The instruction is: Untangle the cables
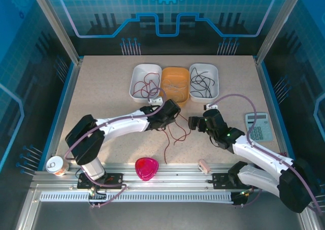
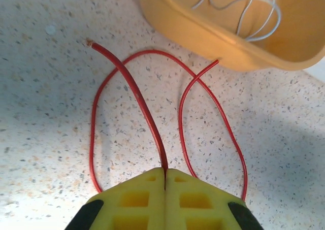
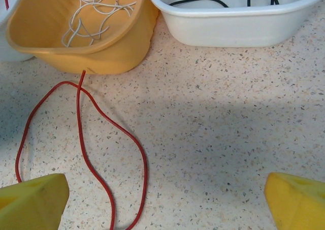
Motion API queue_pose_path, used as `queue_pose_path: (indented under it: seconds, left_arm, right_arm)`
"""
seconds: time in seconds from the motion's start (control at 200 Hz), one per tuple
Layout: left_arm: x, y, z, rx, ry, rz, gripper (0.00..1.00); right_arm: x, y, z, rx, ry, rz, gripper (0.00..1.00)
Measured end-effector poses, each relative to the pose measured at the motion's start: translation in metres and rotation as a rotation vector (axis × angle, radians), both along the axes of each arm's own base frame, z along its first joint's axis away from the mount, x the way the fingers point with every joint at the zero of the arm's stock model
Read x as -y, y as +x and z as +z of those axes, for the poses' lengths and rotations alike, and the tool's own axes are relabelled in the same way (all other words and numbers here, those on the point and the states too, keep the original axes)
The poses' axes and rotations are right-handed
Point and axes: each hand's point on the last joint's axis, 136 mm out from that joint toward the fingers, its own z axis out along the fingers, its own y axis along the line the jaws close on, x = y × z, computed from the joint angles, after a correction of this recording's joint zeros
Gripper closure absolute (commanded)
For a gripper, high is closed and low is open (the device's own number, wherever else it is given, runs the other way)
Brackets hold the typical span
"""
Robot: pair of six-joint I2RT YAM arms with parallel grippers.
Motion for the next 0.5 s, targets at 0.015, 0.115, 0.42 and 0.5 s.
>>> queue_pose_path:
  seconds: [0.015, 0.115, 0.42, 0.5]
  left_arm:
    - [-0.001, 0.0, 0.002, 0.007, 0.001, -0.001, 1.0]
    - [-0.008, -0.002, 0.006, 0.022, 0.007, 0.001, 1.0]
    - [-0.018, -0.007, -0.007, -0.002, 0.034, 0.006, 1.0]
    - [-0.019, -0.005, -0.007, 0.003, 0.03, 0.008, 1.0]
  right_arm:
    - [0.0, 0.0, -0.001, -0.003, 0.0, -0.001, 0.0]
    - [0.0, -0.001, -0.006, -0.022, -0.006, -0.002, 0.0]
    - [-0.003, -0.002, -0.017, -0.086, -0.026, 0.005, 0.0]
    - [-0.004, -0.002, -0.017, -0.091, -0.026, 0.007, 0.0]
